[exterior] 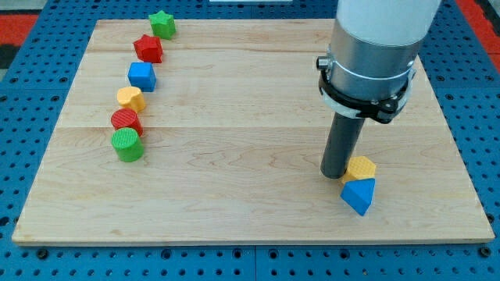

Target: Move your arm towards the green circle

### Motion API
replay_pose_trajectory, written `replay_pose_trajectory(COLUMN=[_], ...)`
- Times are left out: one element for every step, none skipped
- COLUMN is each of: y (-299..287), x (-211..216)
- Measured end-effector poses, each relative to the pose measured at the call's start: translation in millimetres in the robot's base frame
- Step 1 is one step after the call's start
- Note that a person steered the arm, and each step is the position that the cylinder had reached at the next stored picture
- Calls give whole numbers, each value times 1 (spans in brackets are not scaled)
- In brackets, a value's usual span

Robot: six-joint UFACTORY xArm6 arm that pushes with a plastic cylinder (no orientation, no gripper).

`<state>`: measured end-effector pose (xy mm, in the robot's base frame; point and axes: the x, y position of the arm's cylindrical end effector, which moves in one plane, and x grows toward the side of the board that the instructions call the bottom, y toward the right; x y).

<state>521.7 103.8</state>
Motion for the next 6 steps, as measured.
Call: replay_pose_trajectory(y=[-59, -122, -186, -265, -345, -374], x=[0, 0, 0, 3, -6, -32])
